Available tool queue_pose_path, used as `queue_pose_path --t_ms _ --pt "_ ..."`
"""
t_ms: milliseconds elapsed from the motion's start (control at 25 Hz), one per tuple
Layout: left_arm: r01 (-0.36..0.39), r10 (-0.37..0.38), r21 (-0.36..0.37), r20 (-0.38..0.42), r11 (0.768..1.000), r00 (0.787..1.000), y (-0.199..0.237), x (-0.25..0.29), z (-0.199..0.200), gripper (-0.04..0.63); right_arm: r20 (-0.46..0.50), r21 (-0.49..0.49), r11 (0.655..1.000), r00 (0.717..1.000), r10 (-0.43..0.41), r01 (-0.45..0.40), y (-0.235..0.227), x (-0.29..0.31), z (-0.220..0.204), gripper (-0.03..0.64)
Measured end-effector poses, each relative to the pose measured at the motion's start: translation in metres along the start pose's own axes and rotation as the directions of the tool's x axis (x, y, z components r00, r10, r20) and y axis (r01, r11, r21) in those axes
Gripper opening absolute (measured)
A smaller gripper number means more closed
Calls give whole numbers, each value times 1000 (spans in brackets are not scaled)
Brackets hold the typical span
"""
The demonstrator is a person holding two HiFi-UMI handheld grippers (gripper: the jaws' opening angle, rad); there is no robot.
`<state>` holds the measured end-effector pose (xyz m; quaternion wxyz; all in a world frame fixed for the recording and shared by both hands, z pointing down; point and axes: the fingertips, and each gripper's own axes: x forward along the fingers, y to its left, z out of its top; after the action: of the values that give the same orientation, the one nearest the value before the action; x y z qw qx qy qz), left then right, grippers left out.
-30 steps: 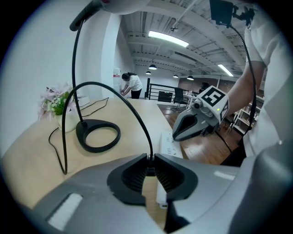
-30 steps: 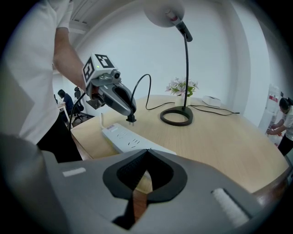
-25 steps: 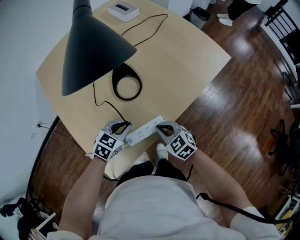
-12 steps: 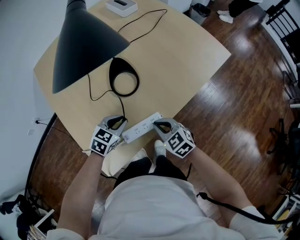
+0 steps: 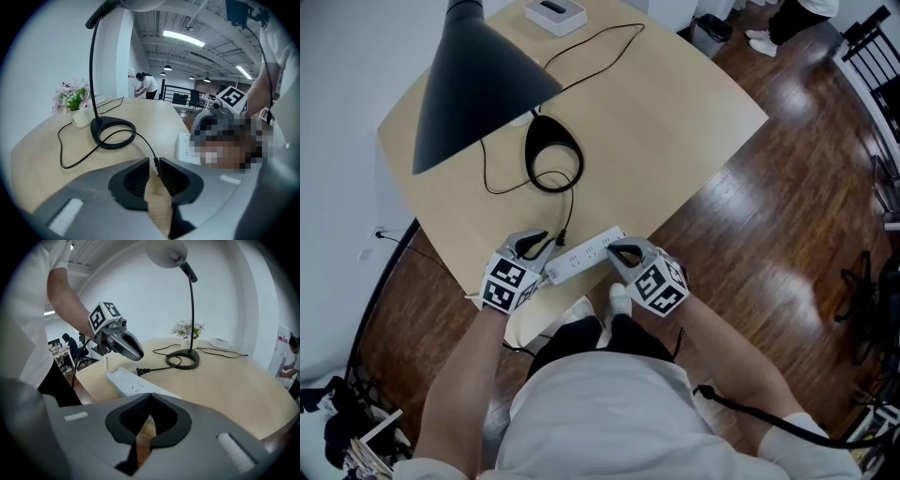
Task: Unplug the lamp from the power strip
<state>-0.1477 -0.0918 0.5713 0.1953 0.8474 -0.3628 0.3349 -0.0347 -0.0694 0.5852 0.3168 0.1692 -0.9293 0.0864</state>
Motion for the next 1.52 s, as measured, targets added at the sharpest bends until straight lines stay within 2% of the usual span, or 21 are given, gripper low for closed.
queue_pose_path --t_ms 280,640,920,1080,1280,1440,1520 --pt "-55 55 5 19 998 998 -17 -27 8 70 14 2 999 999 36 -36 -1 -3 -2 6" --pt "-129 149 -141 142 982 979 -67 -98 11 57 113 -33 993 986 119 -116 19 -34 22 9" --pt "-134 155 -110 222 985 963 -123 -156 2 44 159 4 996 983 91 -93 51 -91 26 14" --pt "-140 172 -126 296 982 940 -158 -196 -5 44 203 46 996 977 68 -79 86 -131 21 14" --pt "-140 197 -168 398 976 896 -219 -254 -32 44 202 66 996 979 40 -54 151 -175 0 14" --pt "-121 191 -174 482 977 855 -275 -301 -60 43 258 130 992 966 -28 -6 208 -217 -3 14" --pt "-111 183 -169 504 979 844 -303 -319 -76 43 277 162 987 959 -53 8 241 -239 -6 14"
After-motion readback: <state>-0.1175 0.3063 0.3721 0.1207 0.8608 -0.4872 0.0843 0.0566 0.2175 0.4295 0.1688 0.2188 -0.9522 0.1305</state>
